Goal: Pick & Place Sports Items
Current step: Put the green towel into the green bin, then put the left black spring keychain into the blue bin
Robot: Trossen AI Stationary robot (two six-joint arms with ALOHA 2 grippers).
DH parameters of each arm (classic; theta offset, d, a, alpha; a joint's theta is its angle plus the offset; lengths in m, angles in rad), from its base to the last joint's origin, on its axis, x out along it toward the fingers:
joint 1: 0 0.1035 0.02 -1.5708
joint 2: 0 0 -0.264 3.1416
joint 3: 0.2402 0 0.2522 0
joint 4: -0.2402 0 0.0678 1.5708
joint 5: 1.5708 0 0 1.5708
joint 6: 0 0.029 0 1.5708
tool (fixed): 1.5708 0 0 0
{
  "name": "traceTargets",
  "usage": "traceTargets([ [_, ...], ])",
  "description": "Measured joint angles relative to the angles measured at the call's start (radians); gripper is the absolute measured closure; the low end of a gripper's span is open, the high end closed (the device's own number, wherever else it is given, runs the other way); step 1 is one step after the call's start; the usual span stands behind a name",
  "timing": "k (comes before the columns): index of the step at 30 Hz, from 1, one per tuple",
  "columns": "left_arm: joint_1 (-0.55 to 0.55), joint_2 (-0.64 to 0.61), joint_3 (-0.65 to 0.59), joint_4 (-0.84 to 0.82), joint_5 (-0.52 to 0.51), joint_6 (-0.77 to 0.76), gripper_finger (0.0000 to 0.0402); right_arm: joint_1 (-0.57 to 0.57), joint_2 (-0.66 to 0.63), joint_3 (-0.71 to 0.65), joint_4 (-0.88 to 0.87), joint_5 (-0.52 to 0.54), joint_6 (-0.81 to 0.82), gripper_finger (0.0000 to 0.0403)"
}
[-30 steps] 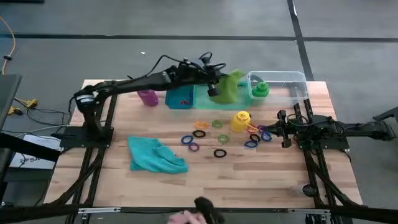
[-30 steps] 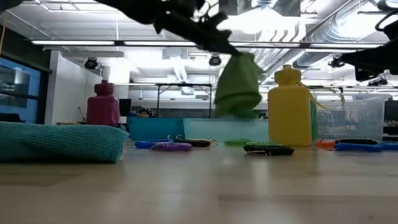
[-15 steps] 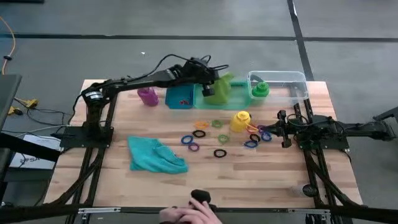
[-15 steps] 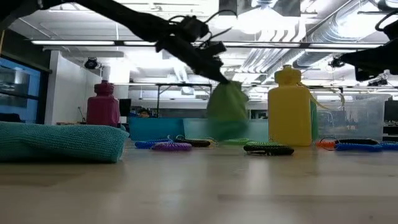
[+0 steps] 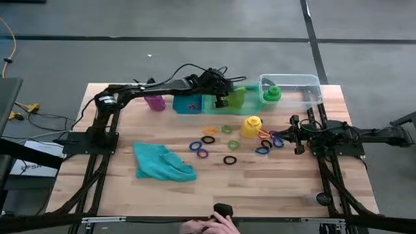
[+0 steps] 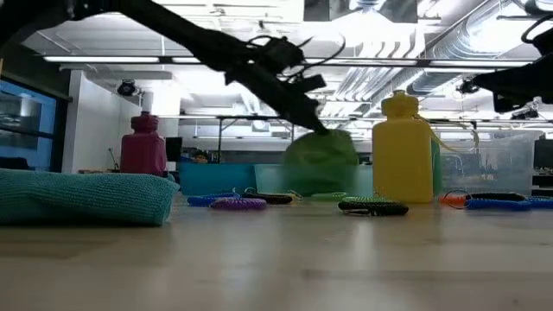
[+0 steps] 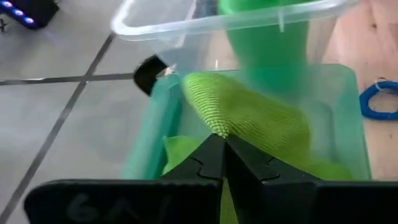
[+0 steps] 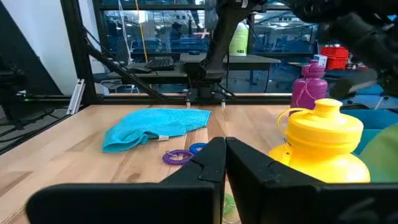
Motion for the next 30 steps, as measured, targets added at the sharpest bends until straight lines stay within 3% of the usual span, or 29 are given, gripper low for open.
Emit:
traceTargets([
  [11, -0.038, 0.032, 0.000, 0.133, -0.021, -0.025, 0.0388, 0.000, 0.000, 0.000, 0.000, 0.000, 0.000, 0.0403],
  [14, -0.038, 0.032, 0.000, 0.146, -0.021, -0.024, 0.0349, 0.000, 0.000, 0.000, 0.000, 0.000, 0.000, 0.0403],
  [21, -0.037, 0.032, 0.000, 0.146, -0.031, -0.046, 0.0210, 0.000, 0.000, 0.000, 0.000, 0.000, 0.000, 0.0403],
  [25, -0.037, 0.027, 0.002, 0.145, -0.116, -0.046, 0.0152, 0.000, 0.000, 0.000, 0.000, 0.000, 0.000, 0.0403],
  [30, -0.038, -0.007, 0.002, 0.145, -0.259, -0.017, 0.0115, 0.000, 0.000, 0.000, 0.000, 0.000, 0.000, 0.0402],
])
